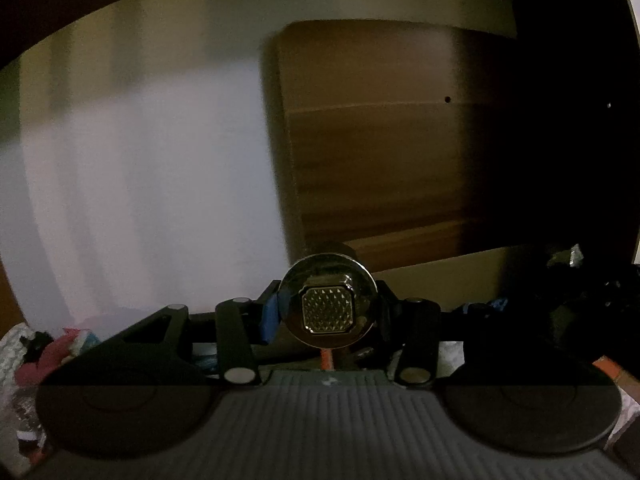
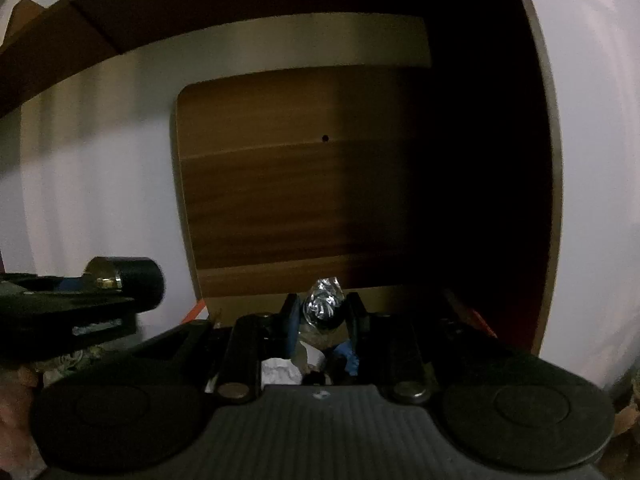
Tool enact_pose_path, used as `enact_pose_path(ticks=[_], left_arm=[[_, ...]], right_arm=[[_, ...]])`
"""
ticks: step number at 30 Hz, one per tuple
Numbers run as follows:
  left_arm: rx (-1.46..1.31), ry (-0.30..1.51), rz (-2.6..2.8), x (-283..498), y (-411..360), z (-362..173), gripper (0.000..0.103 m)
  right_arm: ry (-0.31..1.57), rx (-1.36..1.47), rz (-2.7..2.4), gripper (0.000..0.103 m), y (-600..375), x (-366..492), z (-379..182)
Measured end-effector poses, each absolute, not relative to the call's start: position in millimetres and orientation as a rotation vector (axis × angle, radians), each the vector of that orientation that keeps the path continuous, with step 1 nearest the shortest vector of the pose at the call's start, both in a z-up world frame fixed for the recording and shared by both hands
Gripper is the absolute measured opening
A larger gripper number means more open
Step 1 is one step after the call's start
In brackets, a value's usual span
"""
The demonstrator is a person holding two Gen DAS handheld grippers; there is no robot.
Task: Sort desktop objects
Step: 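Lower the grater and silver knob with both tools into the orange box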
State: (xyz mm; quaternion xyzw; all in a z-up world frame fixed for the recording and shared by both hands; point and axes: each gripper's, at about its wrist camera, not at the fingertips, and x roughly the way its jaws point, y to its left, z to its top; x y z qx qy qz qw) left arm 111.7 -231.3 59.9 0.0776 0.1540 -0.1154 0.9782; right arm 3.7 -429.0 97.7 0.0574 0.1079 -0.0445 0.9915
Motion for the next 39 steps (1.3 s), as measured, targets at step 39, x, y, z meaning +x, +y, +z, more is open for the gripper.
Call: enact_pose_path(ticks=[39], left_arm=[[0.156, 0.3, -0.295, 140, -290, 39, 0.046]], right_arm=[[0.216, 0.193, -0.18, 0.022, -471, 32, 82]])
